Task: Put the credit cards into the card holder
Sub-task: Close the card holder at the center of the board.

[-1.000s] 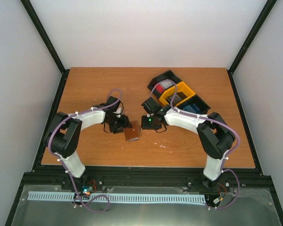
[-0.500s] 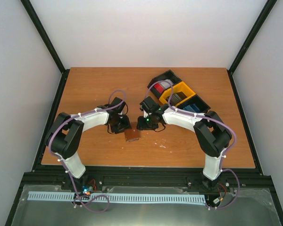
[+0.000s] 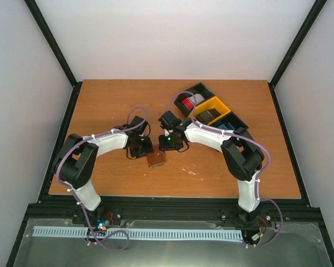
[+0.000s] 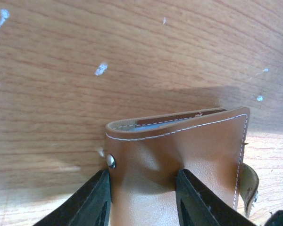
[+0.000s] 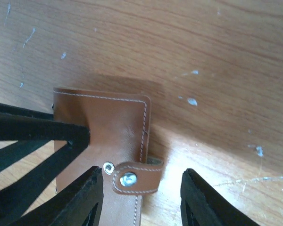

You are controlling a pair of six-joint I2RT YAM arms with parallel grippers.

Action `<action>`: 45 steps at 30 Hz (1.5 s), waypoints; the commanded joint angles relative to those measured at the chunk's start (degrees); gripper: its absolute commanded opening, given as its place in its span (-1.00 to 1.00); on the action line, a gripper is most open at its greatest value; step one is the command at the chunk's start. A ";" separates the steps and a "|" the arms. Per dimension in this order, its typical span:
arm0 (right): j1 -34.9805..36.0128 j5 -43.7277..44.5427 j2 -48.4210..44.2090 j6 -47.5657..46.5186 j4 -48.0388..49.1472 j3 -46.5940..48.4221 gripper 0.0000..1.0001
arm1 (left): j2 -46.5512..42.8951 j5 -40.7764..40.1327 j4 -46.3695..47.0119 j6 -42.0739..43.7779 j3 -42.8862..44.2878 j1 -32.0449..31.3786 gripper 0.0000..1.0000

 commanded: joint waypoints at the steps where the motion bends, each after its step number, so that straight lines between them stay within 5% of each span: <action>1: 1.85 5.45 2.95 -0.57 -5.37 4.46 -0.11 | 7.63 -1.95 -0.94 -1.28 -6.78 -1.39 -0.25; 11: 3.38 8.62 5.43 1.03 -9.09 7.91 -0.21 | 7.24 -1.07 0.03 -1.68 -7.57 -1.41 -0.33; 27: 3.48 15.43 3.18 2.08 -11.00 8.70 -0.79 | 7.15 -0.98 0.13 -1.50 -7.91 -1.39 -0.33; 37: 3.52 15.08 1.57 2.00 -11.29 8.15 -0.70 | 7.18 -0.63 0.47 -1.45 -8.20 -1.41 -0.33; 45: 3.56 13.81 3.00 1.12 -11.53 7.73 -0.83 | 7.15 -0.29 0.74 -1.60 -8.38 -1.41 -0.33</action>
